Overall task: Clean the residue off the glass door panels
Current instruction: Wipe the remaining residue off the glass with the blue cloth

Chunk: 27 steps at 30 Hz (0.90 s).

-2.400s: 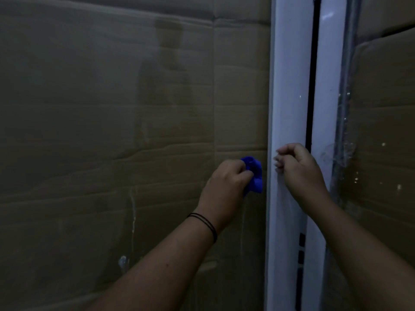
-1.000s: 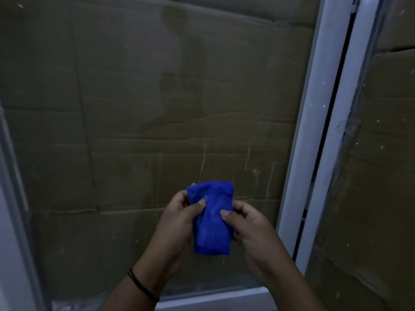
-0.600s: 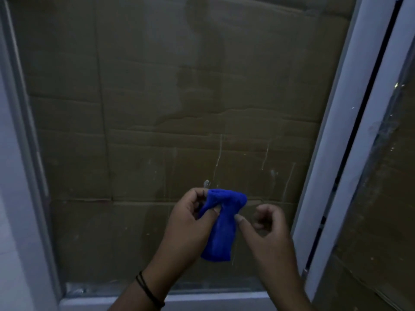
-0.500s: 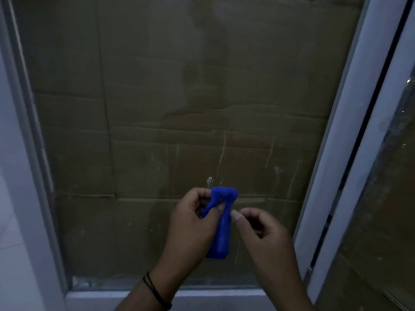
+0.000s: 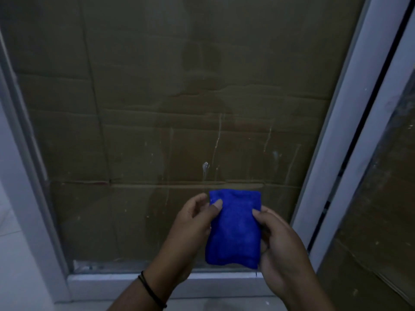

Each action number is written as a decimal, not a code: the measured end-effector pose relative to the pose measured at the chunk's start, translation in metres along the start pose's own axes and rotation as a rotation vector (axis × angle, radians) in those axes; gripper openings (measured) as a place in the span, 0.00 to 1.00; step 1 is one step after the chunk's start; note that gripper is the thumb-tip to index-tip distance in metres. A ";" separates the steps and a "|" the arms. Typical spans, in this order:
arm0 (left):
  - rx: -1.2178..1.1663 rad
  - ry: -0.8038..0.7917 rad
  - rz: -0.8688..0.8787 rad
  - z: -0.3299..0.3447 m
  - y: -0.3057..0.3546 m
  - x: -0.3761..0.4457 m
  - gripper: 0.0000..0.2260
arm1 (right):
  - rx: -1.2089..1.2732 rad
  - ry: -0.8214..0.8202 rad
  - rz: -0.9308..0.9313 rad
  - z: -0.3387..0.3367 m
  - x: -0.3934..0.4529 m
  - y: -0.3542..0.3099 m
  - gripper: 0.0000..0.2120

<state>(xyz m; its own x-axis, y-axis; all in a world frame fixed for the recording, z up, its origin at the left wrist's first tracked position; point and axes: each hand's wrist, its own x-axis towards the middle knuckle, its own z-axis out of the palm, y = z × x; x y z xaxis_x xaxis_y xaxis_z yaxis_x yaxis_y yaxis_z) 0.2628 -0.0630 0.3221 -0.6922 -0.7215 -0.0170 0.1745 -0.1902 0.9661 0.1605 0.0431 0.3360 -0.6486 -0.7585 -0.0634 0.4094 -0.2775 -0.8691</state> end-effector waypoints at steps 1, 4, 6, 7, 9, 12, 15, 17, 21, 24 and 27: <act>-0.081 -0.096 -0.090 0.001 0.000 -0.001 0.20 | 0.023 -0.015 0.011 -0.001 0.000 -0.001 0.09; -0.159 -0.196 -0.133 0.002 -0.001 -0.004 0.18 | -0.010 -0.018 0.024 -0.006 0.002 0.000 0.09; -0.198 -0.146 -0.114 0.004 -0.002 -0.004 0.16 | -0.110 0.023 -0.009 -0.009 0.004 0.004 0.07; -0.215 -0.119 -0.119 0.005 -0.003 -0.003 0.16 | -0.216 0.077 -0.066 -0.010 0.004 0.006 0.06; -0.234 -0.077 -0.125 0.007 -0.004 -0.004 0.15 | -0.561 0.227 -0.278 -0.013 0.005 0.012 0.07; -0.299 -0.066 -0.104 0.011 -0.007 -0.006 0.15 | -0.907 0.193 -0.555 -0.011 0.000 0.019 0.06; -0.354 -0.098 -0.072 0.013 -0.010 -0.007 0.15 | -0.912 0.039 -0.512 -0.007 -0.004 0.027 0.11; -0.371 -0.096 -0.066 0.013 -0.013 -0.008 0.14 | -0.880 0.036 -0.498 -0.007 -0.003 0.032 0.13; -0.371 -0.110 -0.038 0.014 -0.019 -0.008 0.13 | -0.819 0.105 -0.502 -0.010 -0.002 0.035 0.12; -0.317 -0.098 -0.020 0.015 -0.024 -0.007 0.13 | -0.763 0.119 -0.491 -0.012 0.000 0.035 0.10; -0.296 -0.079 -0.022 0.016 -0.028 -0.005 0.11 | -0.646 0.096 -0.436 -0.014 0.000 0.032 0.07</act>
<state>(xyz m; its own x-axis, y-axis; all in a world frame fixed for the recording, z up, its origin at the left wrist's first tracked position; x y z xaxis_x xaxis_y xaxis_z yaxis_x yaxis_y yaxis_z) 0.2507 -0.0435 0.2994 -0.7480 -0.6637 -0.0057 0.3475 -0.3989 0.8486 0.1646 0.0422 0.3012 -0.7300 -0.5971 0.3327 -0.3299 -0.1185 -0.9366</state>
